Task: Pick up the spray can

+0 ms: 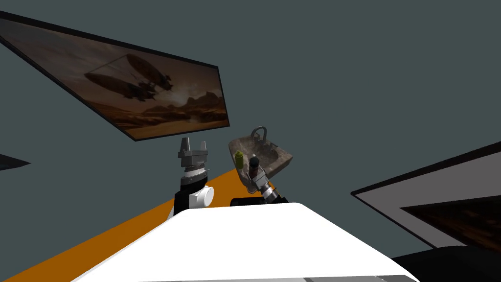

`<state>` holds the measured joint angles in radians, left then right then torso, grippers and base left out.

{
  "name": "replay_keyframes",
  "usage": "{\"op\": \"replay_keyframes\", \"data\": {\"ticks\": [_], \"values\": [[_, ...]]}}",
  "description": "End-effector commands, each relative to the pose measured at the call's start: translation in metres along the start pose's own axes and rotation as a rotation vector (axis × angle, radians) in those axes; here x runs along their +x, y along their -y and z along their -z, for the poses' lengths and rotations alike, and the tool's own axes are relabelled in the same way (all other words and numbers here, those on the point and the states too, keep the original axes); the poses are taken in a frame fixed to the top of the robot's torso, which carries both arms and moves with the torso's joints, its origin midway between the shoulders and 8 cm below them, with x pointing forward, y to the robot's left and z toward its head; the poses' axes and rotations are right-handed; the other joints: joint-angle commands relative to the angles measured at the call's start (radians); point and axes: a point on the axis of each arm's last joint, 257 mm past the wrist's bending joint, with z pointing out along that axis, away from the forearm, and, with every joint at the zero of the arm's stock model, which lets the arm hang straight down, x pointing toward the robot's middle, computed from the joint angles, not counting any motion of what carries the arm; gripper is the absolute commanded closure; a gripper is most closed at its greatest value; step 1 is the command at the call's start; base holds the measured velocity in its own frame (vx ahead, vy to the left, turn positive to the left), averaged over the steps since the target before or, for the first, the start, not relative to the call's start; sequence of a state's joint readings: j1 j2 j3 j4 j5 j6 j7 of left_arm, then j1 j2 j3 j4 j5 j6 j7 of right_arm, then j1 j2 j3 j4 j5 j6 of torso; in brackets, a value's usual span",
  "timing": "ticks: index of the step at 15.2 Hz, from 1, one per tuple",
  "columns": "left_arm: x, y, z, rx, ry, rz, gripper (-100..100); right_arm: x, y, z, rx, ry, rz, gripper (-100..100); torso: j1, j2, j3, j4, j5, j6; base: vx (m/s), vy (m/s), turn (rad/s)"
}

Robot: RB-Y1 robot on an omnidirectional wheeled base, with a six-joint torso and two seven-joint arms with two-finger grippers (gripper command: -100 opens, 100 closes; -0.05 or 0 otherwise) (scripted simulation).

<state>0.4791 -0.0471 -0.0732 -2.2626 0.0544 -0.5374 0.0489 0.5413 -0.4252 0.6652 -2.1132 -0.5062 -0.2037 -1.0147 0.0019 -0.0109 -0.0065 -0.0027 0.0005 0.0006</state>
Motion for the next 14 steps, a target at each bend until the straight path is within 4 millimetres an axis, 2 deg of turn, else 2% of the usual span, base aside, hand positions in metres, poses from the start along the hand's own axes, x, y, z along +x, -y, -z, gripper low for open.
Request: {"op": "replay_keyframes", "data": {"ticks": [1,3,4,5,7,8,9,13,14], "values": [[0.000,0.000,0.000,0.000,0.000,0.000,0,0.013,0.006,0.013,0.001,-0.018,-0.008,-100,0.000,0.000,0.000,0.000,0.000,0.000,0.124,0.033,0.027],[0.000,0.000,0.000,0.000,0.000,0.000,0,0.005,0.007,0.021,-0.010,0.009,-0.023,-100,0.000,-0.001,-0.001,0.000,0.000,0.000,0.081,0.018,0.005],[0.000,0.000,0.000,0.000,0.000,0.000,0,0.019,0.015,0.032,0.008,-0.014,-0.014,-100,-0.001,0.000,0.000,0.000,0.000,0.000,0.102,0.024,0.020],[0.000,0.000,0.000,0.000,0.000,0.000,0,0.023,0.015,0.036,-0.001,-0.013,-0.026,-100,0.000,0.000,0.000,0.000,0.000,0.000,0.142,0.033,0.029],[0.000,0.000,0.000,0.000,0.000,0.000,0,0.019,0.015,0.042,-0.011,0.006,-0.039,-100,0.000,-0.002,-0.001,-0.001,0.000,0.000,0.086,0.022,0.009],[0.000,0.000,0.000,0.000,0.000,0.000,0,0.020,0.015,0.038,-0.008,-0.002,-0.033,-100,0.000,0.000,0.000,0.000,0.000,0.000,0.028,0.009,-0.003],[0.000,0.000,0.000,0.000,0.000,0.000,0,0.020,0.015,0.039,-0.008,-0.001,-0.034,100,-0.001,0.002,0.001,0.000,0.000,0.000,0.013,0.002,-0.009],[0.000,0.000,0.000,0.000,0.000,0.000,0,0.021,0.015,0.038,-0.009,-0.004,-0.034,100,-0.001,0.004,0.002,0.001,0.000,-0.001,0.002,0.000,-0.002],[0.000,0.000,0.000,0.000,0.000,0.000,0,0.008,0.007,0.025,-0.018,0.010,-0.034,100,-0.001,0.004,0.002,0.001,0.000,-0.001,-0.093,-0.003,-0.021]]}}
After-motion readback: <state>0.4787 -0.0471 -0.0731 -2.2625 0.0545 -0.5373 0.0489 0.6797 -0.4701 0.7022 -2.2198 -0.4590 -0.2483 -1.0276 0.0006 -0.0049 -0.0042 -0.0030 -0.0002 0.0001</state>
